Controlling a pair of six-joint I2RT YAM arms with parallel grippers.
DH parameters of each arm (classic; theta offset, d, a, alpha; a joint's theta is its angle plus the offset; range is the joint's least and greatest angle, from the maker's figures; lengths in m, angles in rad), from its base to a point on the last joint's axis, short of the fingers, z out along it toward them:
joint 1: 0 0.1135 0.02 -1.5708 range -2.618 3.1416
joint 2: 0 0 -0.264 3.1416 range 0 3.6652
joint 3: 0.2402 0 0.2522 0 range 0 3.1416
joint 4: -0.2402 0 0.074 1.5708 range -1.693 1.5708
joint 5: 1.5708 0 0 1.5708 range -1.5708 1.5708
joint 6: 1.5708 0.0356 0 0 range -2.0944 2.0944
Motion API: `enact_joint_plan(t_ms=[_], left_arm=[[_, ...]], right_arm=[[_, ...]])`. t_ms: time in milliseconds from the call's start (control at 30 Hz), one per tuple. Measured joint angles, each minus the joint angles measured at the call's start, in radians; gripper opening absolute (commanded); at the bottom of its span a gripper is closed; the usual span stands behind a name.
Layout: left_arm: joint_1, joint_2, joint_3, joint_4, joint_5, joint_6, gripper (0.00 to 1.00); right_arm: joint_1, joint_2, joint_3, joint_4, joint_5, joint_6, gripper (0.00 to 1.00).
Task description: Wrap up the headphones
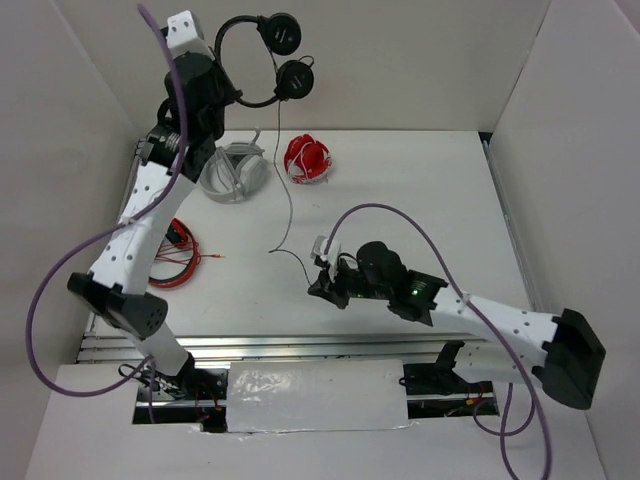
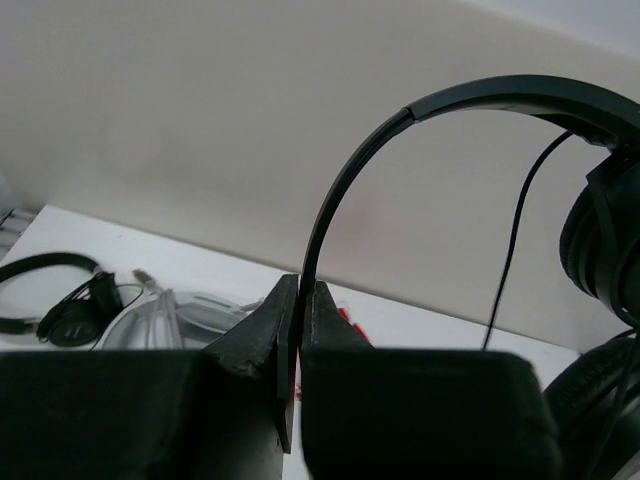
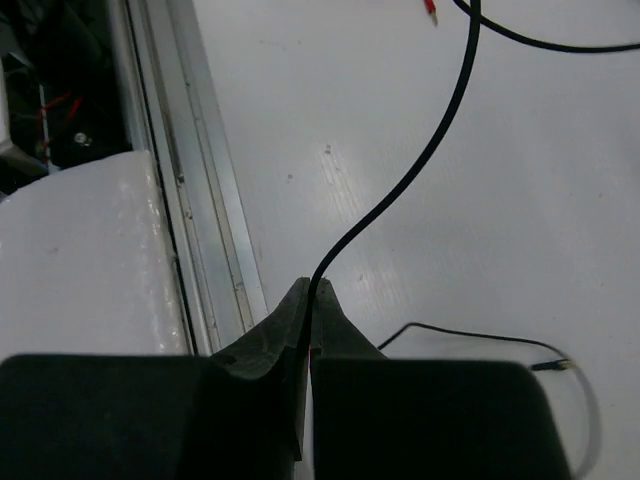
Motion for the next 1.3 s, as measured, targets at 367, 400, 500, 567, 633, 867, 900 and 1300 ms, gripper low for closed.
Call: enact_joint_plan(t_ms=[367,400,500,567,633,867,900,1300], left_arm=[[0.166,0.177,-0.188,-0.007,-0.081,-0.064,0.0],[0.185,0.188,-0.196,-0.007,-0.076,-0.076,0.0],[0.238,0.219,-0.207,0.0,-0.068,-0.11,0.0],[0.261,0.236,-0.221,0.008,-0.074,-0.126,0.0],[0.266,0.257,-0.23,0.007,-0.084,-0.127,0.0],[0.193,0.393,-0.175,-0.053,-0.146,-0.134,0.0],[0.184,0.41,-0.163,-0.069,-0.148,-0.142,0.0],[0.076,0.223,-0.59,0.099,0.083,-0.002,0.0]], right_arm=[[0.156,-0.316,0.071,-0.192,0.294,-0.068,0.0],[0.159,-0.341,0.085,-0.197,0.345,-0.073,0.0],[0.172,-0.432,0.127,-0.193,0.507,-0.103,0.0],[0.182,-0.475,0.163,-0.174,0.579,-0.129,0.0],[0.191,-0.496,0.2,-0.137,0.626,-0.164,0.0],[0.203,-0.432,0.405,-0.063,0.662,-0.306,0.0],[0.203,-0.413,0.433,-0.055,0.662,-0.325,0.0],[-0.124,-0.153,0.776,0.029,0.613,-0.514,0.0]])
